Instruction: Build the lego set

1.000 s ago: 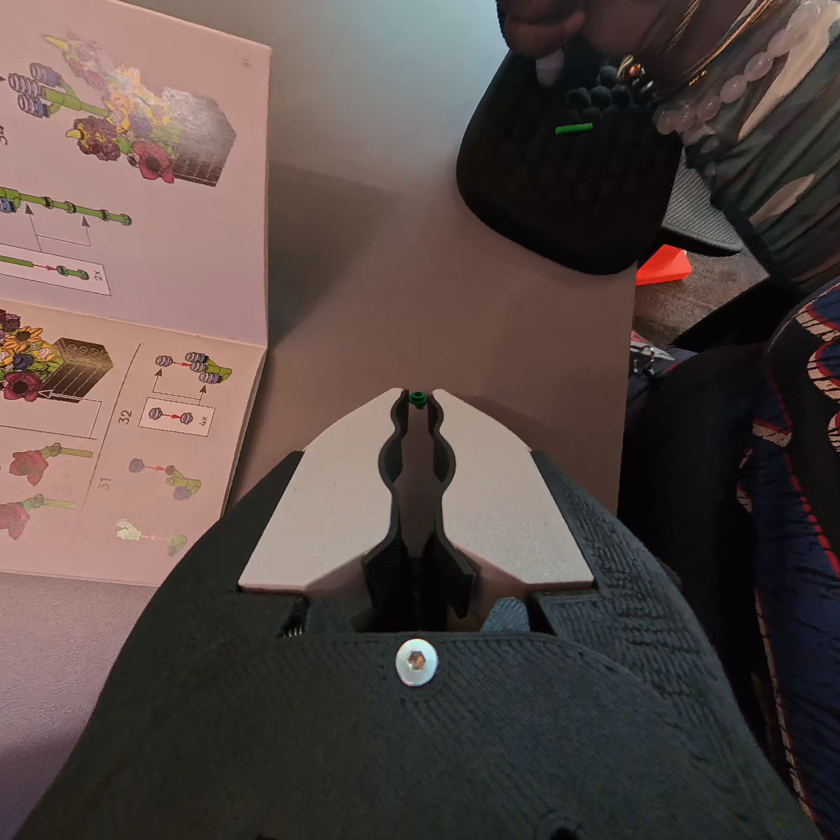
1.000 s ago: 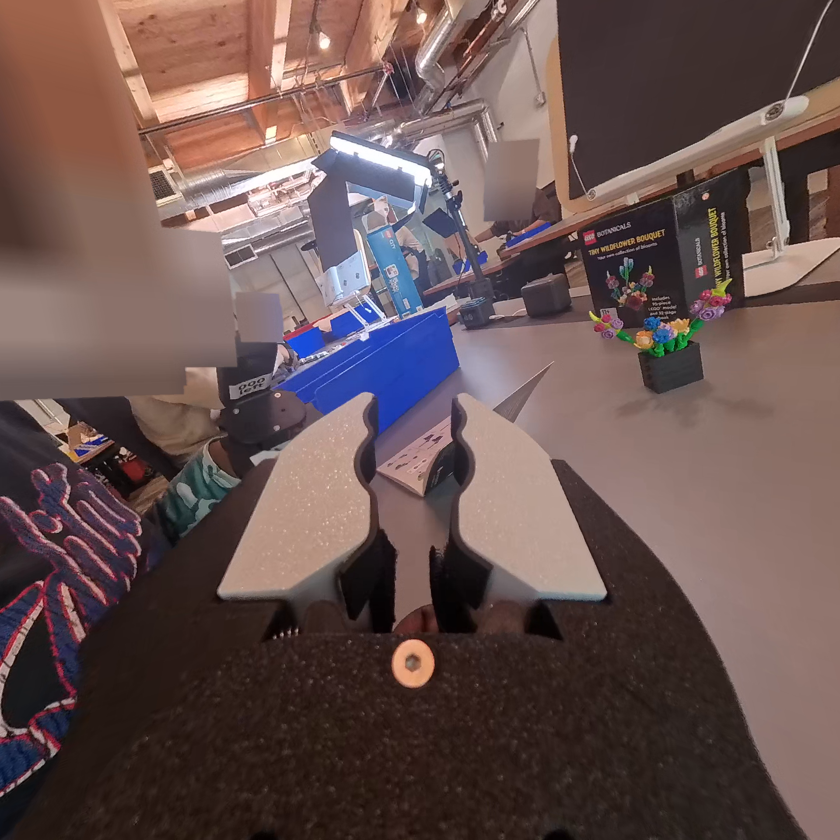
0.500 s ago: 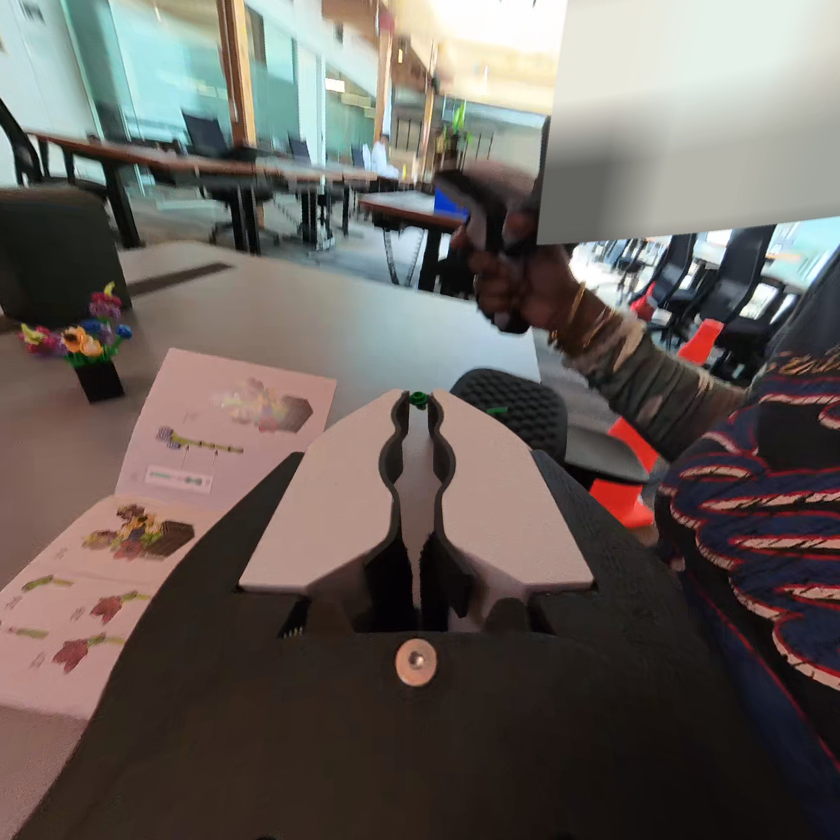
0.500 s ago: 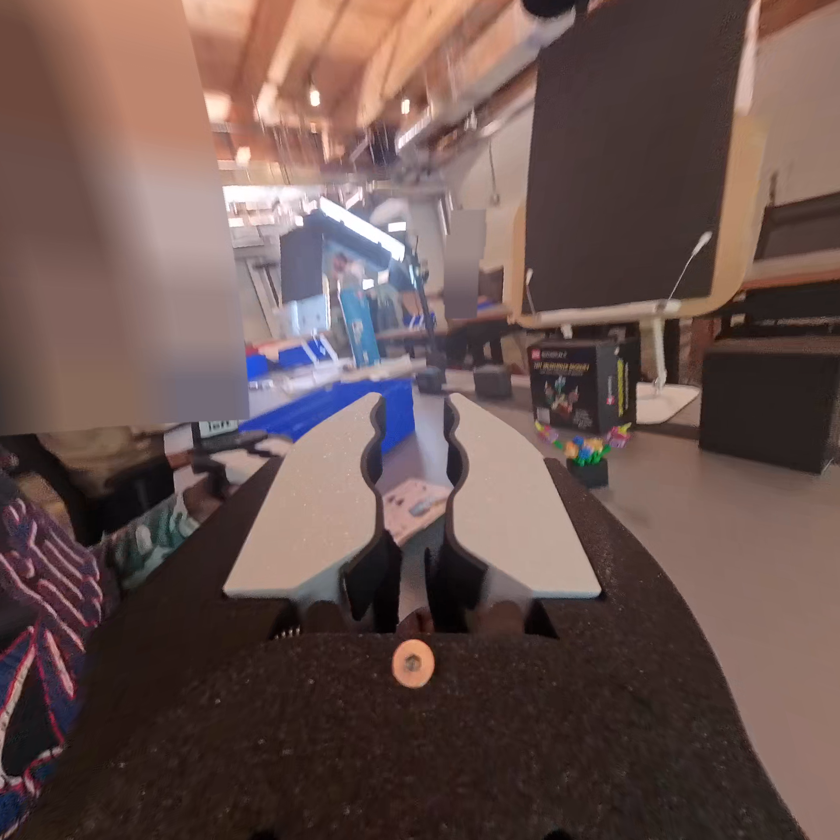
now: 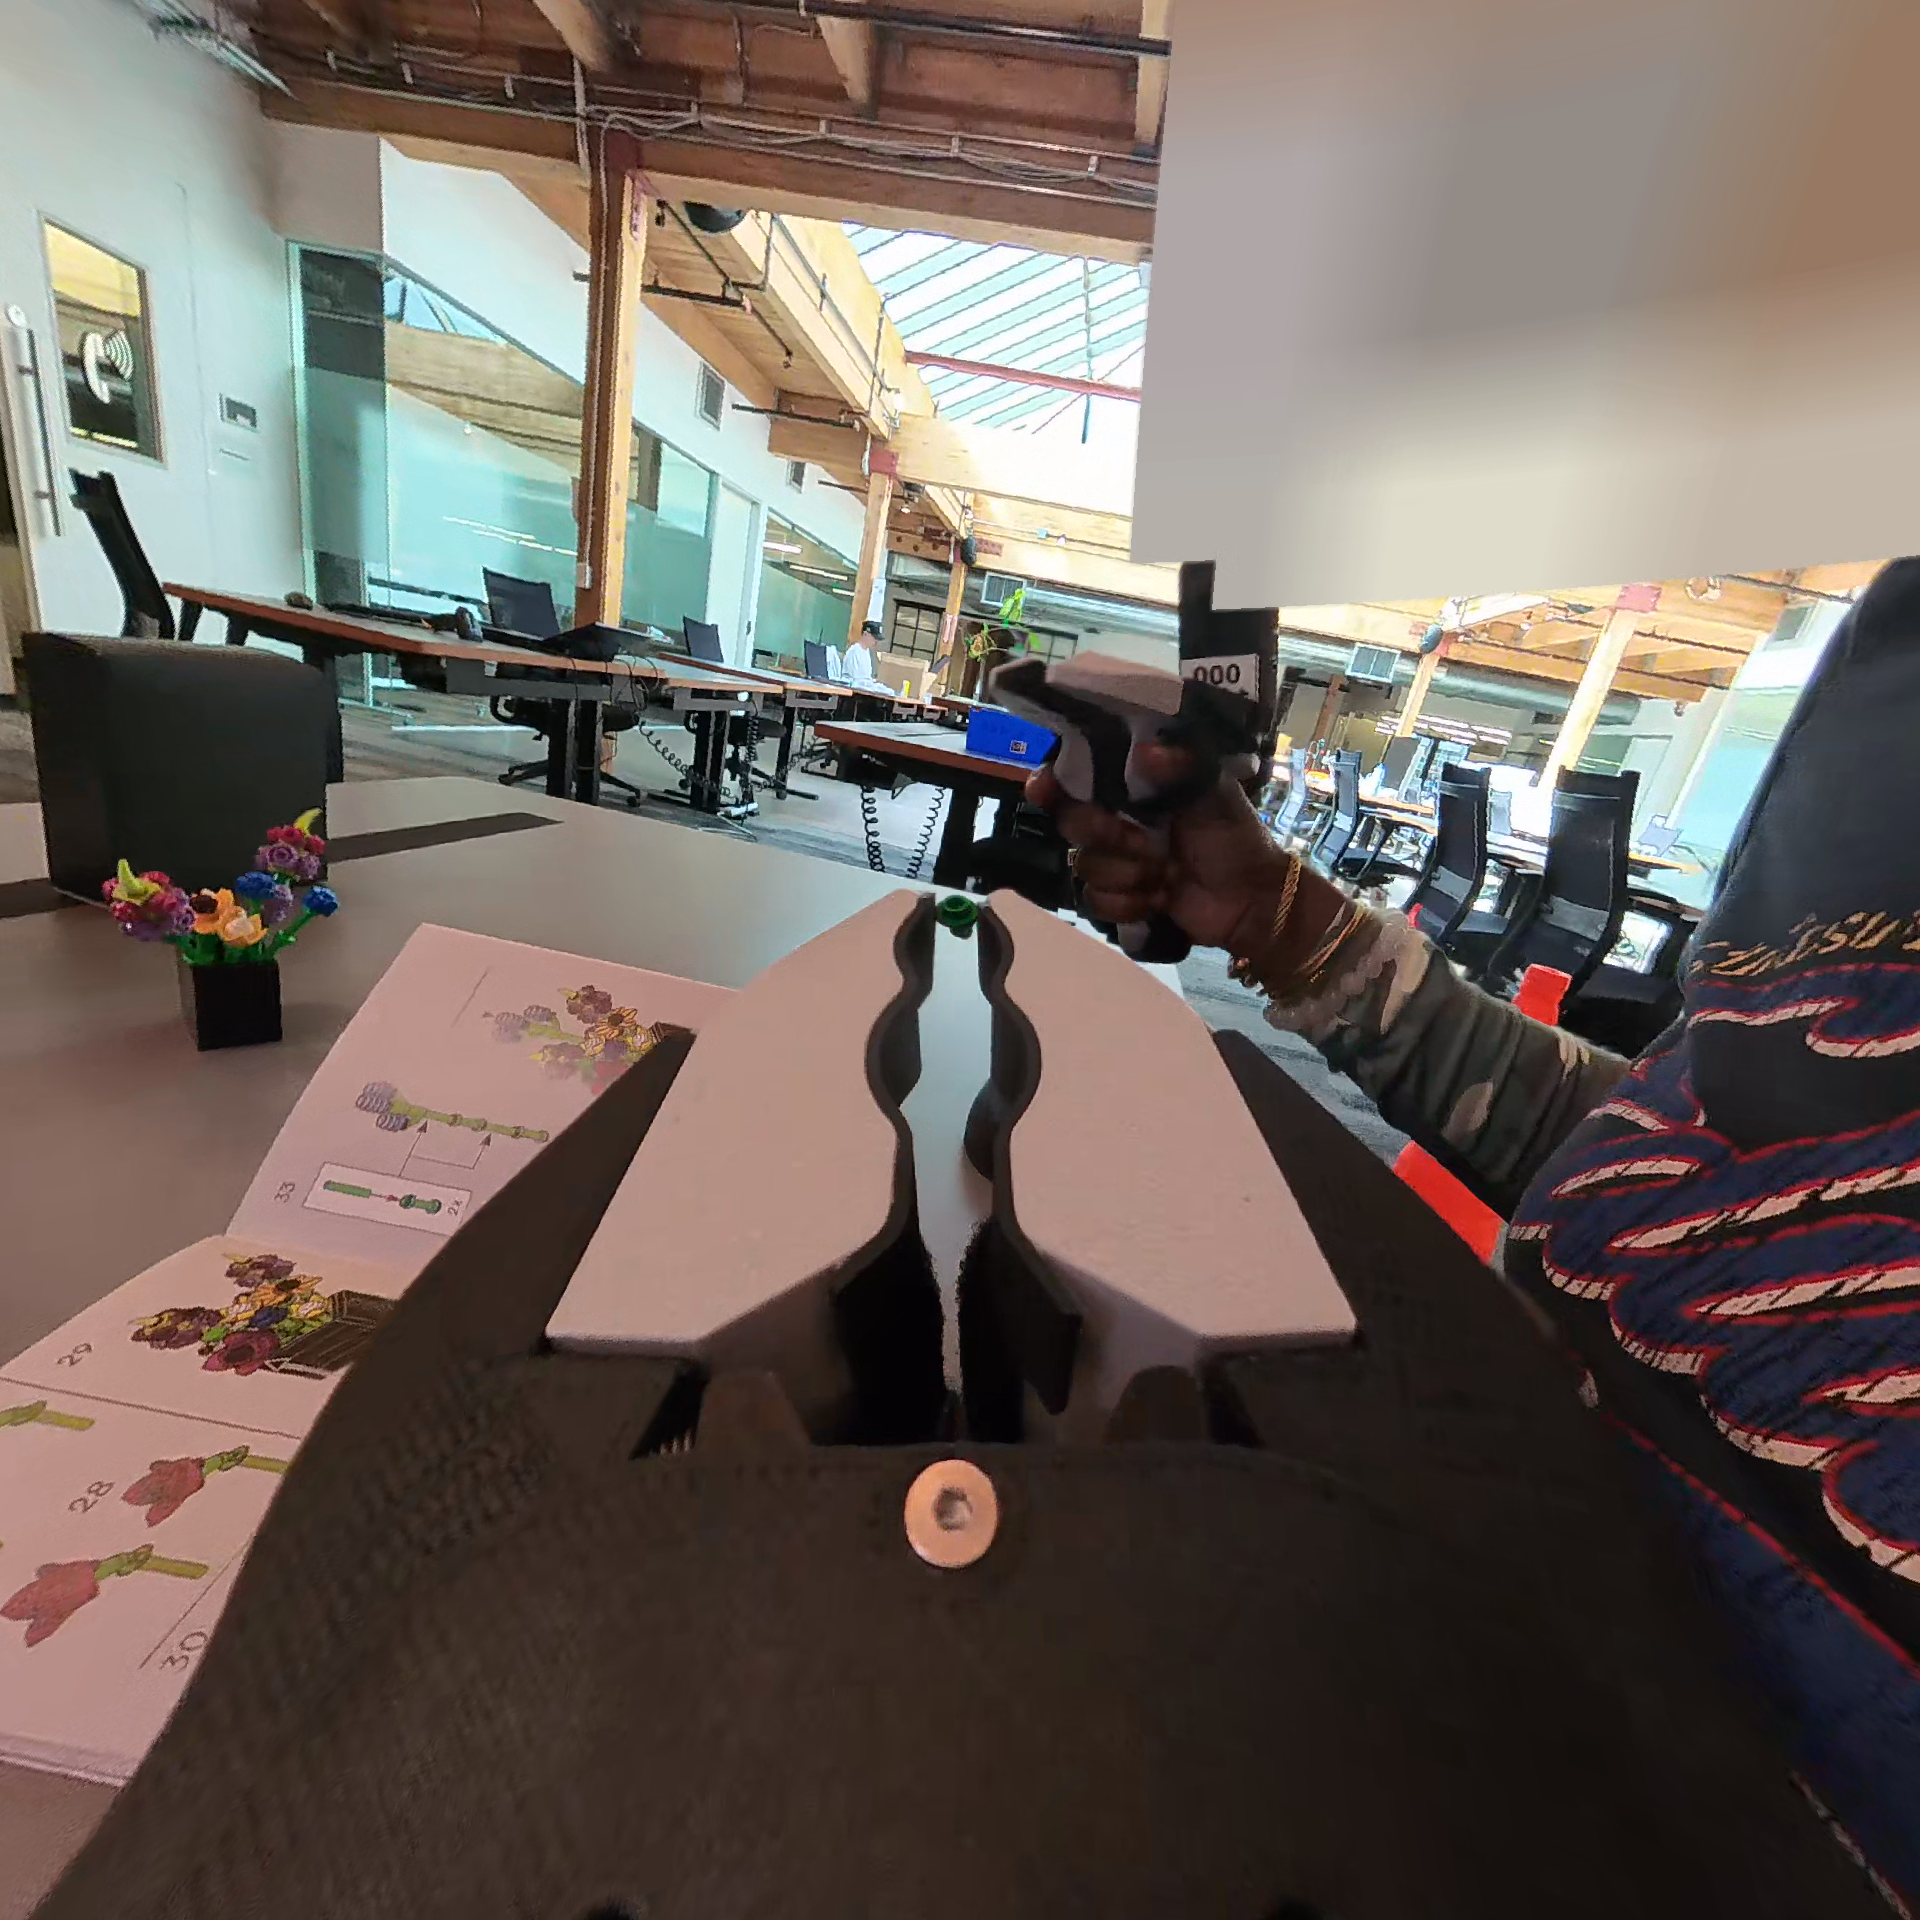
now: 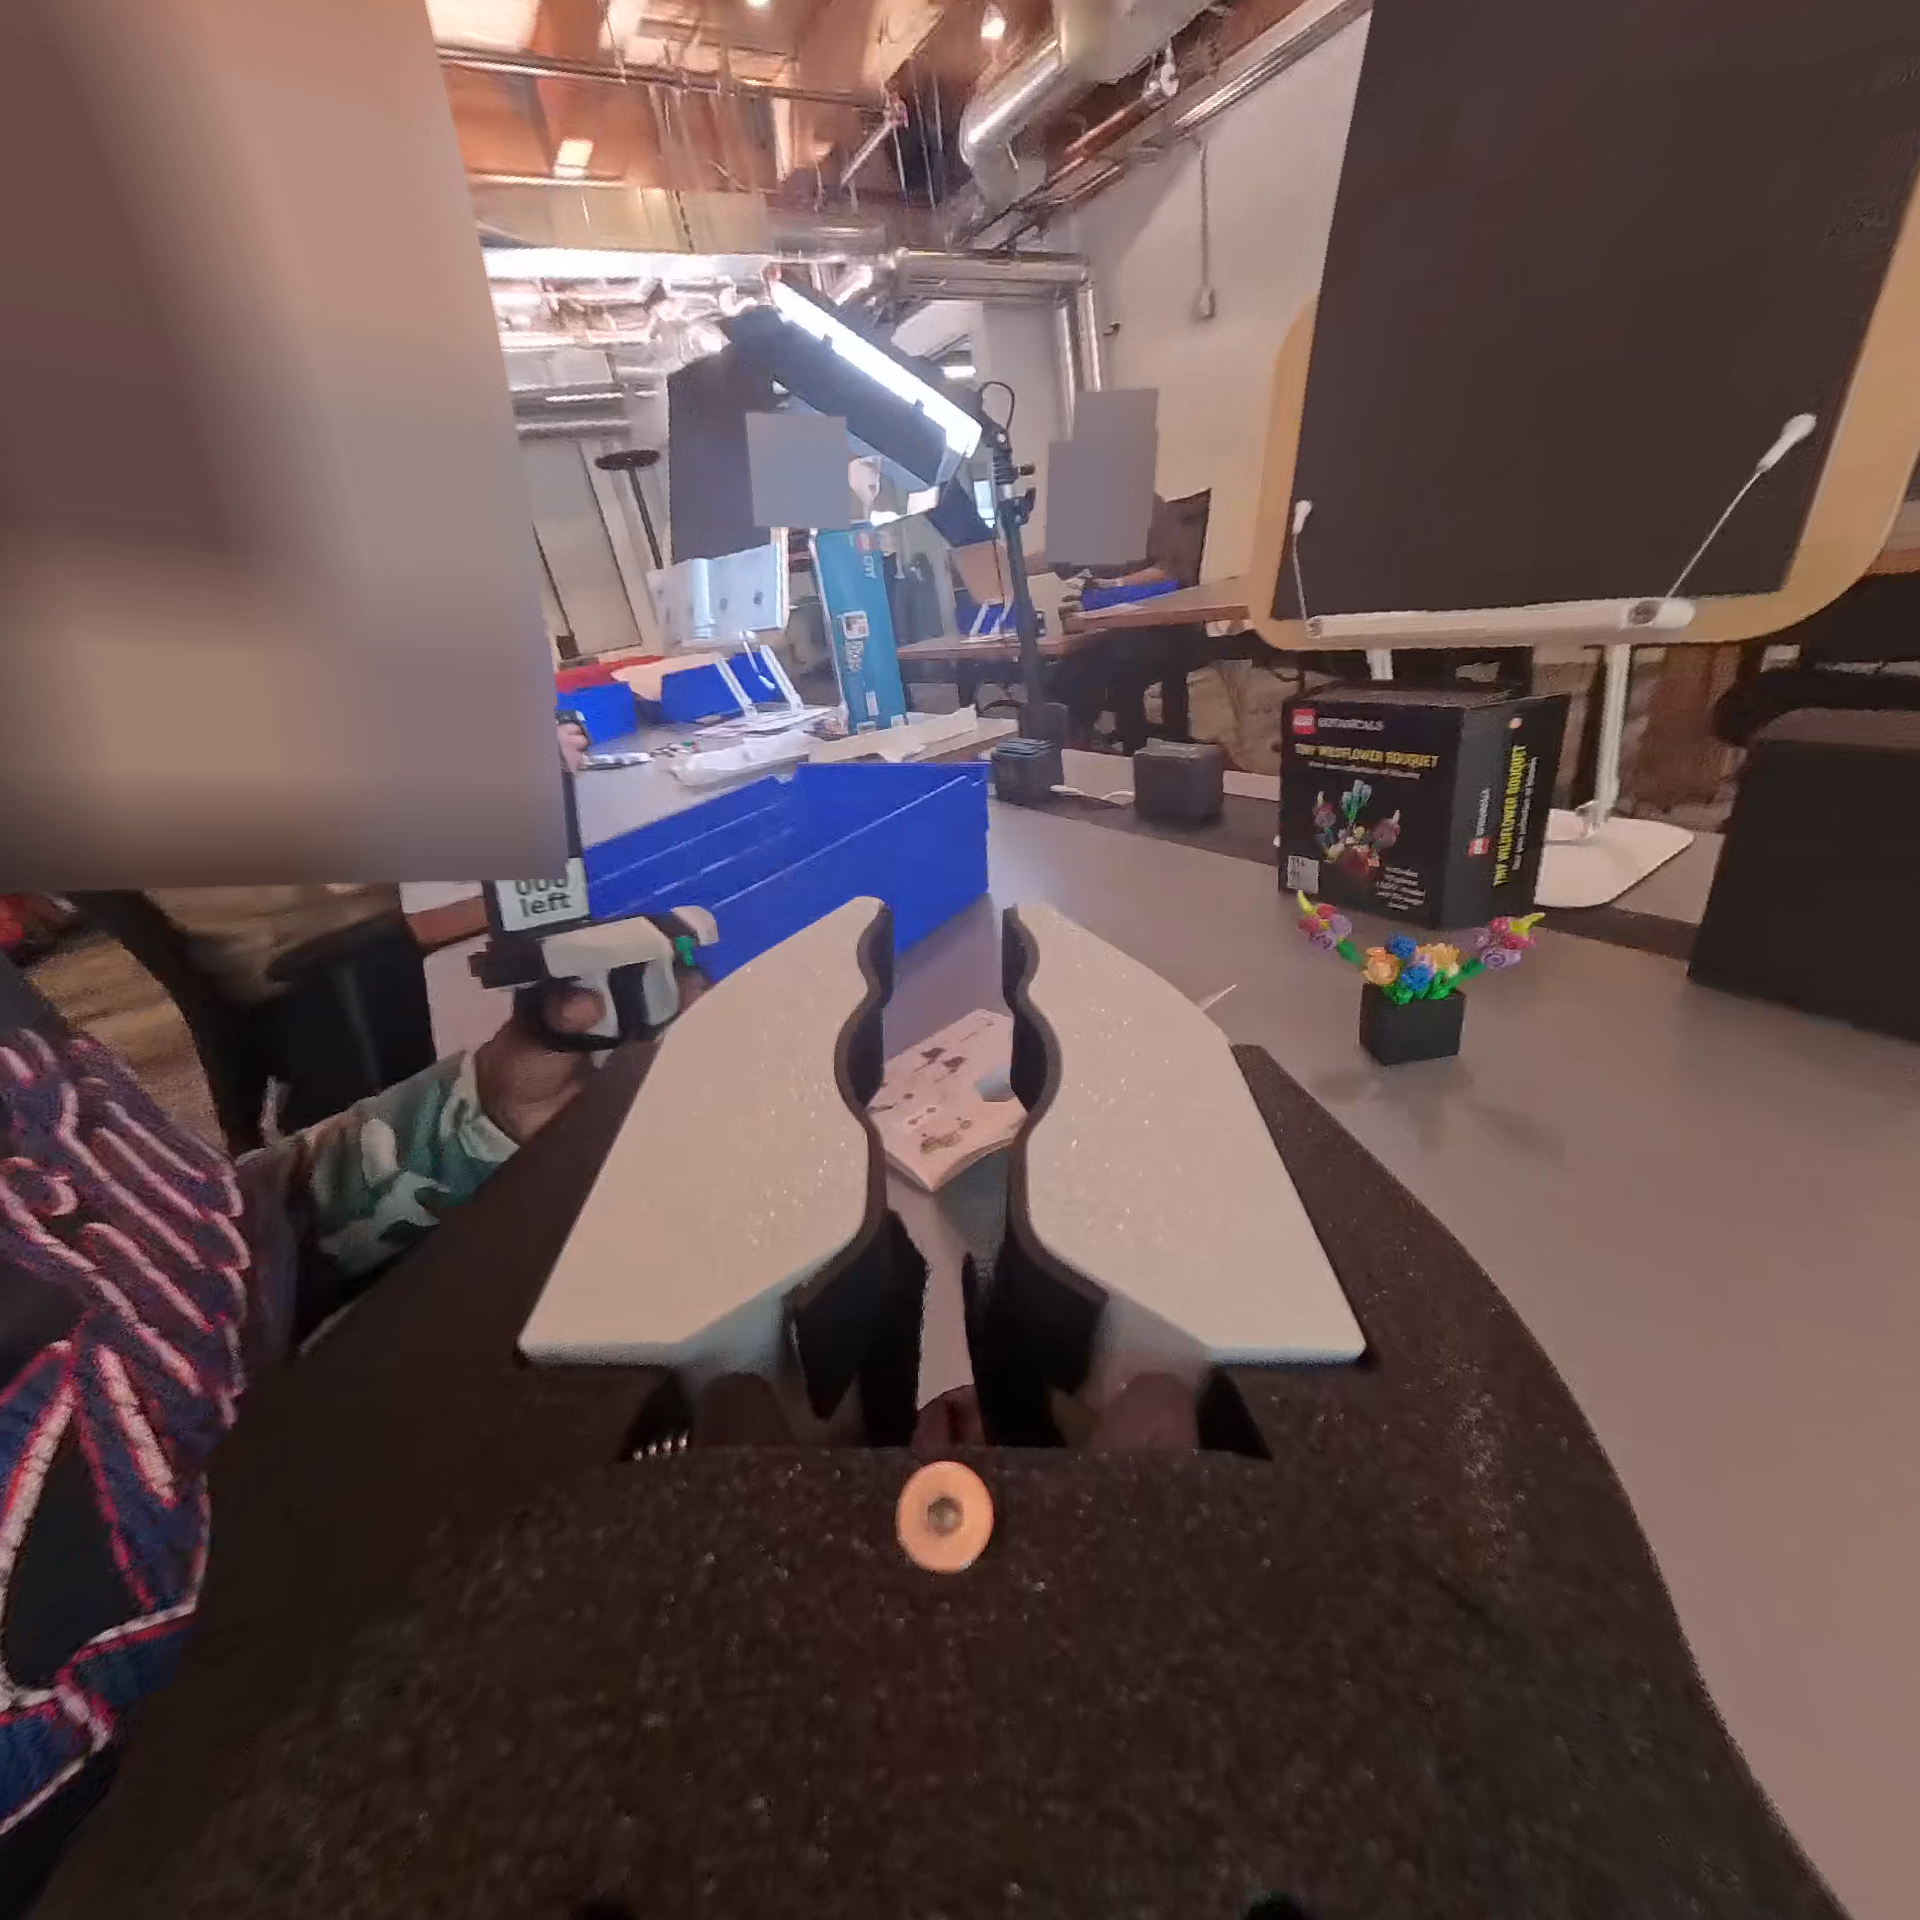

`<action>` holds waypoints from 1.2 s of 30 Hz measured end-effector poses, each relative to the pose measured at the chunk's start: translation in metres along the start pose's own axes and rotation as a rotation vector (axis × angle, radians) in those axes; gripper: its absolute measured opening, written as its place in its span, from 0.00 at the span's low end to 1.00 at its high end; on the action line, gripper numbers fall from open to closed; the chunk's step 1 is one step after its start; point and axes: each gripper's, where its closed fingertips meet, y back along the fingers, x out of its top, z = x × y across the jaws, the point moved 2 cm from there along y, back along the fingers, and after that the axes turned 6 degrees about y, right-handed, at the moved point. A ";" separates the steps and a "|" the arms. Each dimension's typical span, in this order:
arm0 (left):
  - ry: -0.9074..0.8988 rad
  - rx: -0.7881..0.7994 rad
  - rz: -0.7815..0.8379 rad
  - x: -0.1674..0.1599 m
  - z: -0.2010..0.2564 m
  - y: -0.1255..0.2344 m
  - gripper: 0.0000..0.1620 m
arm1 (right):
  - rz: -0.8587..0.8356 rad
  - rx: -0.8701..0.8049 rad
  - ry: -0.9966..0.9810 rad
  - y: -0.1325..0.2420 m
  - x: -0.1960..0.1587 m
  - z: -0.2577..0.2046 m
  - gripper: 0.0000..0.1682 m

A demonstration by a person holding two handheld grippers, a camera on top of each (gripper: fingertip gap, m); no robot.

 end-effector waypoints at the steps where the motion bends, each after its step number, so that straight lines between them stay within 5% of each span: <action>1: -0.018 -0.003 0.003 0.000 0.002 0.000 0.05 | 0.013 -0.015 0.013 0.000 0.001 0.000 0.12; 6: -0.089 0.002 0.007 0.000 0.005 0.000 0.05 | 0.151 0.008 -0.019 0.005 0.025 -0.002 0.11; 11: -0.103 -0.010 0.073 0.007 0.006 0.004 0.05 | 0.011 0.044 -0.048 -0.019 0.000 -0.018 0.10; 17: -0.419 0.002 0.176 0.017 0.025 0.008 0.05 | -0.097 0.466 -0.547 -0.091 -0.034 -0.106 0.10; 21: -0.558 0.037 0.161 0.013 0.030 0.006 0.05 | -0.162 0.599 -0.756 -0.108 -0.050 -0.128 0.08; 36: -0.774 0.141 0.053 0.000 0.028 -0.003 0.05 | -0.129 0.483 -0.692 -0.102 -0.059 -0.112 0.05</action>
